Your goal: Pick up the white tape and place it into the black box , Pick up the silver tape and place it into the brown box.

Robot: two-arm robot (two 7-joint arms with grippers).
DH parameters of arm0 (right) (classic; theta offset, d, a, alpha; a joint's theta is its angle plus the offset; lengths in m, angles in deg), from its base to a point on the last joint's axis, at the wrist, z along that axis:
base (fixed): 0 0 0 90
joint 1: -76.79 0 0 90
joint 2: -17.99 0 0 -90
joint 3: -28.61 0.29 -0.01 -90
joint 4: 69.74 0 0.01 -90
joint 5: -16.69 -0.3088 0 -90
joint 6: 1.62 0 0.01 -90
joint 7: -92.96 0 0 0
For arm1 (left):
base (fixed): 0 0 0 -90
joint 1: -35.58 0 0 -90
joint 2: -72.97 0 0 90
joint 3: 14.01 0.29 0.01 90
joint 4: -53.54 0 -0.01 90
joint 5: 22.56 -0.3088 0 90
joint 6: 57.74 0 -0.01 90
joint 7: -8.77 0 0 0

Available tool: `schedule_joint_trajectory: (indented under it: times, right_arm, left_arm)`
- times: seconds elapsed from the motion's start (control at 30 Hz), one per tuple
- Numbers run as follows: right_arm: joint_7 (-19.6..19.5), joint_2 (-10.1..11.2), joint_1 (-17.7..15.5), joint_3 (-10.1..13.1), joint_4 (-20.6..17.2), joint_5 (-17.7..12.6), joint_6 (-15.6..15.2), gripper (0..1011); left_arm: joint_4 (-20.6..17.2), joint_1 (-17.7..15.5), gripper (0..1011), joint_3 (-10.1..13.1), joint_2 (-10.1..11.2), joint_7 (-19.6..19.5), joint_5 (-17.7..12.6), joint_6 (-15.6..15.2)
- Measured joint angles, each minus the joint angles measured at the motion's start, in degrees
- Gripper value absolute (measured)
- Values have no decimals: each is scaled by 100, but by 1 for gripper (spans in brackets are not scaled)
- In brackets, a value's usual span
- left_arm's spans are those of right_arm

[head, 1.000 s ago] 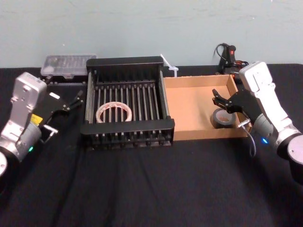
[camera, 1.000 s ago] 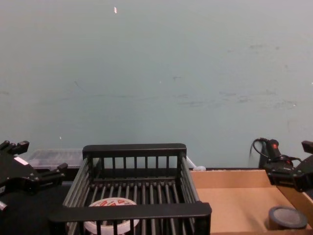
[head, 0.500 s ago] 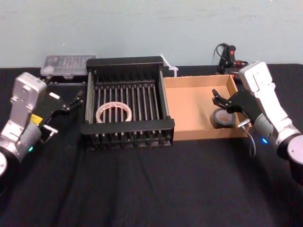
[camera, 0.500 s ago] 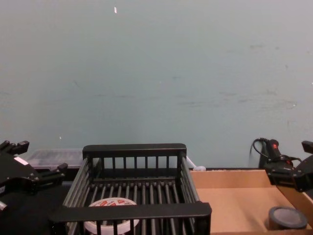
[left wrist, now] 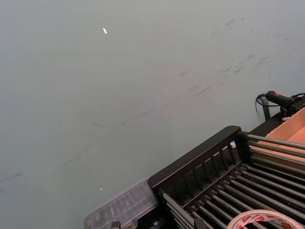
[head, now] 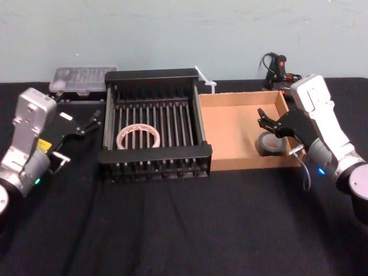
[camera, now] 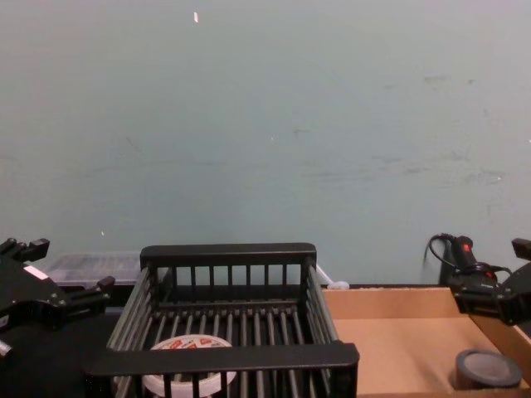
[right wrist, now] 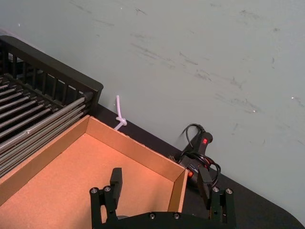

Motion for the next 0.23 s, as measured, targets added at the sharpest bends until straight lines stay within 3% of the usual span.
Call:
schedule_joint_trajectory:
  times: [0.23]
  right_arm:
    - [0,0,0,0,0,0,0,1002]
  left_arm:
    - [0,0,1001,0,0,0,0,0]
